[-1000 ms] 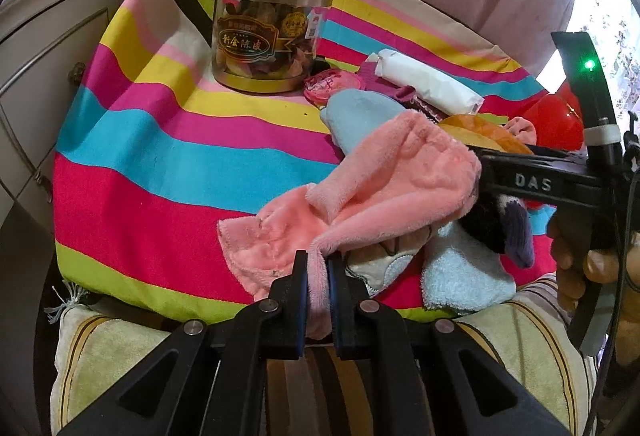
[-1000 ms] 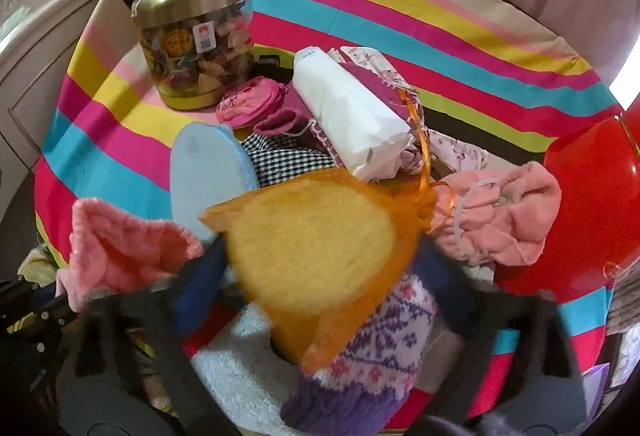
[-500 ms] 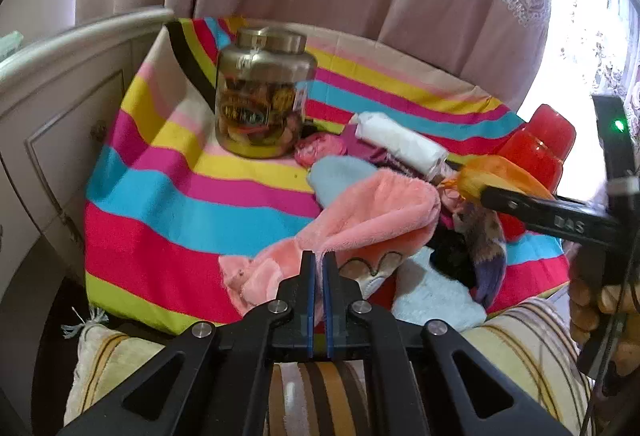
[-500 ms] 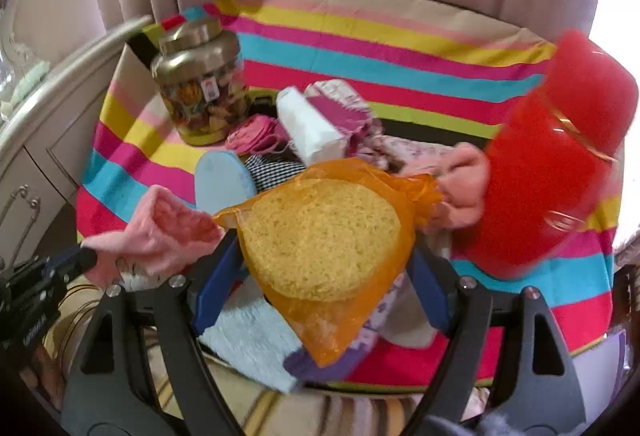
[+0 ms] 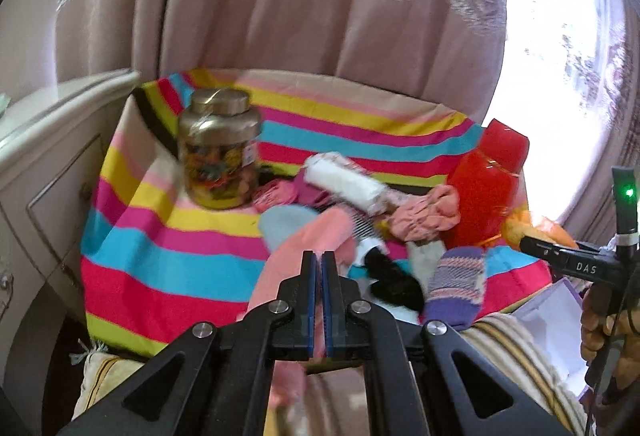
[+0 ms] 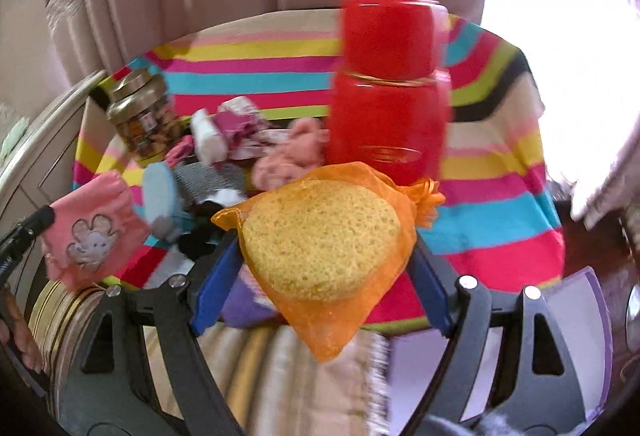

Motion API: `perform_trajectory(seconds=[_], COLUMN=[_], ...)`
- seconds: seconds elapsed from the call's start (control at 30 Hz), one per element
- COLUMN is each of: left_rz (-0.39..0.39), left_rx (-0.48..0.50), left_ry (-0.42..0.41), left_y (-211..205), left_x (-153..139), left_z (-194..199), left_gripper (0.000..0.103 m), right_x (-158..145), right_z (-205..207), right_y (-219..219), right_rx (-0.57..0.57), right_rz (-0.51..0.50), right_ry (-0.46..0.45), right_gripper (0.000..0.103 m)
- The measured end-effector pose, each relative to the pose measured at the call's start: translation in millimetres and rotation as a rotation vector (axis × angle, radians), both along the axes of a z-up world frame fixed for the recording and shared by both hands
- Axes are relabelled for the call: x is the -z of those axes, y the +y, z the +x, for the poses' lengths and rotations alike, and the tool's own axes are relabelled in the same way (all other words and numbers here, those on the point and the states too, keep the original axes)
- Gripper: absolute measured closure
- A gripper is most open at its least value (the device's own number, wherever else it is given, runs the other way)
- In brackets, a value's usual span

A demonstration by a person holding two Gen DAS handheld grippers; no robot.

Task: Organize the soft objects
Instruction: 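Carry the orange bag and pink towel to the white box with both tools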

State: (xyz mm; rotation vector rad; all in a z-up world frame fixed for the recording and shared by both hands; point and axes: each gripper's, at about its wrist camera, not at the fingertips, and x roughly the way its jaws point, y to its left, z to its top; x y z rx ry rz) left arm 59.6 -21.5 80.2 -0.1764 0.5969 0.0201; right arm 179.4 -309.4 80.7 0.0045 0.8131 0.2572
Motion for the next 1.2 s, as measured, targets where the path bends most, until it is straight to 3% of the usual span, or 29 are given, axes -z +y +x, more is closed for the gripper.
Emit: perform_trajectory(seconds=[0.3,0.37,0.5,0.53,0.57,0.6,0.67,0.73,0.77,0.8,0.83,0.9,1.03,1.2], left_rz=[0.023,0.038,-0.051,-0.07,-0.069,-0.075,-0.108,-0.137,-0.143,-0.117,-0.094,-0.101,-0.018,-0.019], left_rx=[0.093,0.141,0.161,0.143,0.12,0.1,0.091,0.08,0.071,0.061,0.049,0.042,0.111,0.288], left_ry=[-0.045,-0.002,0.181,0.235,0.297,0.355,0.427,0.49,0.496,0.517,0.543,0.526,0.373,0.201], left_y=[-40.1,-45.6,-42.9,-40.4,-39.2,-37.9,-36.0,-34.7,-34.3,-34.1,-35.6,-37.2,-70.3,-124.4], left_x=[-33.5,-34.5,-13.2,-2.7,9.8,22.3,41.0,58.5,63.9,71.8,76.7,73.7,29.7,-20.0], left_z=[7.7,14.7,32.9,36.6,40.7,44.5,48.1,49.2,49.2,51.2,53.0,50.9,38.6,28.2], left_gripper=[0.102,0.102,0.096,0.091,0.069,0.038,0.021,0.022,0.039,0.085,0.101,0.099,0.099,0.099], right_x=[0.8,4.6,14.0,17.4,20.3,23.9,30.7,36.5,40.0,43.1,45.9,52.3,62.2,65.2], right_z=[-16.9,-20.9,-30.8,-35.1,-37.9,-41.1,-45.7,-48.2,-49.1,-50.5,-51.6,-53.3,-54.1,-57.5], right_y=[-87.7,-107.3,-143.7,-153.6,-159.6,-165.8,-179.8,-190.7,-195.4,-199.9,-203.5,-211.8,-223.0,-231.8], right_rx=[0.148,0.186,0.253,0.274,0.285,0.297,0.32,0.33,0.333,0.334,0.336,0.346,0.353,0.371], right_rz=[0.003,-0.007,-0.031,-0.056,-0.071,-0.089,-0.125,-0.153,-0.167,-0.179,-0.185,-0.189,-0.2,-0.211], right_ry=[-0.01,-0.003,0.012,0.012,0.014,0.019,0.031,0.043,0.05,0.056,0.062,0.082,0.115,0.122], right_gripper=[0.021,0.021,0.021,0.021,0.021,0.021,0.021,0.021,0.021,0.021,0.021,0.021,0.021,0.021])
